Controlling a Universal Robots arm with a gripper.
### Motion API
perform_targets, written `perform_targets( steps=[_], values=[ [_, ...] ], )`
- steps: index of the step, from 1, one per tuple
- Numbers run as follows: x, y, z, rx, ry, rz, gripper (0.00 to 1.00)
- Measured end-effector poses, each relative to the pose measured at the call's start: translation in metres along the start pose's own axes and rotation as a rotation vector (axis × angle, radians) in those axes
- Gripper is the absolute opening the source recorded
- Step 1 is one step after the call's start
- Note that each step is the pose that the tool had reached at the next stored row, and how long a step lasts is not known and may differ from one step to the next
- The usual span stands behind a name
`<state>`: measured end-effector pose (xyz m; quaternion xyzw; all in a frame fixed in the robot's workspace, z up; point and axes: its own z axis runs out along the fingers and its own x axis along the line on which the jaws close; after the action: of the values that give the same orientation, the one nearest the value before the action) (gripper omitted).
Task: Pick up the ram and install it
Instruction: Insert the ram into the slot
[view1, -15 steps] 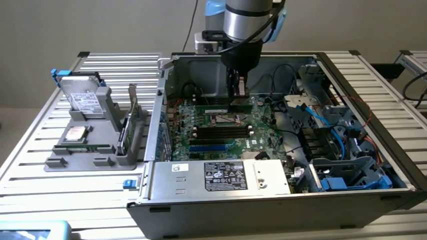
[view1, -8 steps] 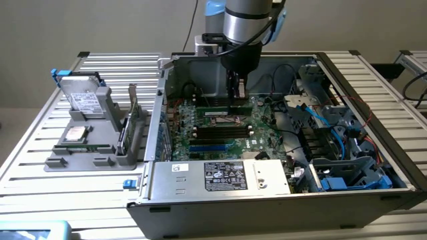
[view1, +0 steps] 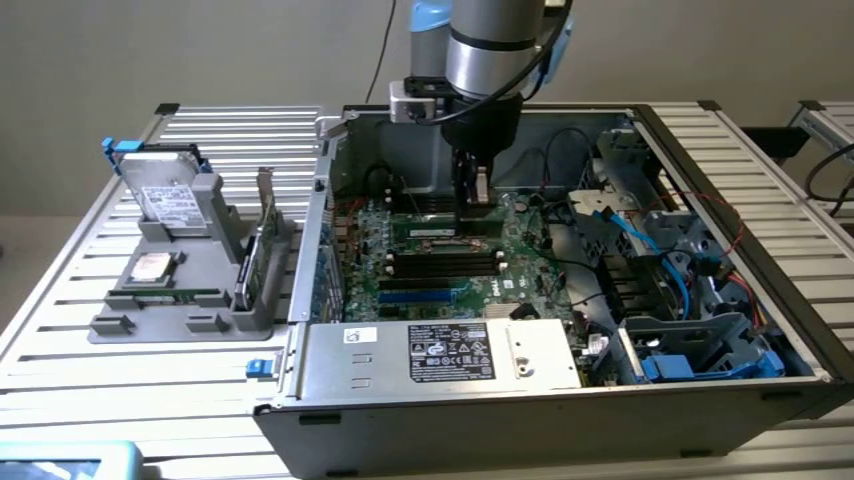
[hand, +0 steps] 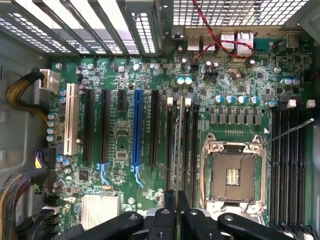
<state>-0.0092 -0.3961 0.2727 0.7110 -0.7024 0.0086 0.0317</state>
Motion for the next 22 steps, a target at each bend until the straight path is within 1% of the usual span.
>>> perform_targets(
  steps=[6, 15, 22],
  values=[
    [-0.0003, -0.0002, 0.0048, 0.0002, -0.0004, -0.003, 0.13],
    [-0.0022, -0.0003, 0.0076, 0.0010, -0.0003, -0.019, 0.13],
    [-0.0024, -0.0006, 0.0107, -0.0013, -0.0002, -0.023, 0.13]
  ],
)
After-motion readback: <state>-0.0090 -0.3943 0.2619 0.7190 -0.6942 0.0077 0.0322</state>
